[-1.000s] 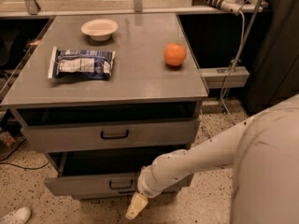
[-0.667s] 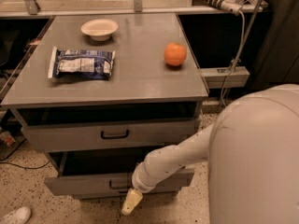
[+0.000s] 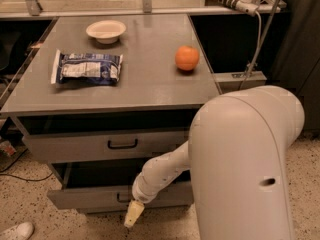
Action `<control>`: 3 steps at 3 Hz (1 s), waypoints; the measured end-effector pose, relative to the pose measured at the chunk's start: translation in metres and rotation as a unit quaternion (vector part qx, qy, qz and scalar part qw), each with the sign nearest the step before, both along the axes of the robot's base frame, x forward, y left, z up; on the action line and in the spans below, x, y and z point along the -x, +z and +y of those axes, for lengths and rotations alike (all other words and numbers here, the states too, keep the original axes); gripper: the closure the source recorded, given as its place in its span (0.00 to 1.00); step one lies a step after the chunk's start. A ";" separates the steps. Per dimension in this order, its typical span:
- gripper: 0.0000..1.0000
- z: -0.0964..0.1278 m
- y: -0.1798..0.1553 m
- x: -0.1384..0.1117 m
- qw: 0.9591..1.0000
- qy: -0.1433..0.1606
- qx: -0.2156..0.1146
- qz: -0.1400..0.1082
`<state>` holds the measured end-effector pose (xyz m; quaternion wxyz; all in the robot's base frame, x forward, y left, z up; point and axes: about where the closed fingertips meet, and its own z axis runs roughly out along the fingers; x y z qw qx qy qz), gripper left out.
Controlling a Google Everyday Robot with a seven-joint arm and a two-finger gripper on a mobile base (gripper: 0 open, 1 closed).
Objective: Open middle drawer
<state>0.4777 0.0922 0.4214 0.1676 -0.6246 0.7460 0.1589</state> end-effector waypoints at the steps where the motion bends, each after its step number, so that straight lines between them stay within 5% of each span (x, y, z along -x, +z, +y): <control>1: 0.00 0.002 -0.012 0.011 1.000 0.008 0.008 0.013; 3: 0.00 -0.002 -0.008 0.017 1.000 0.009 0.014 0.021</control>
Offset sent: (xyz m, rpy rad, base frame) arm -0.0768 -0.0219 -0.0606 -0.1468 0.1841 0.0724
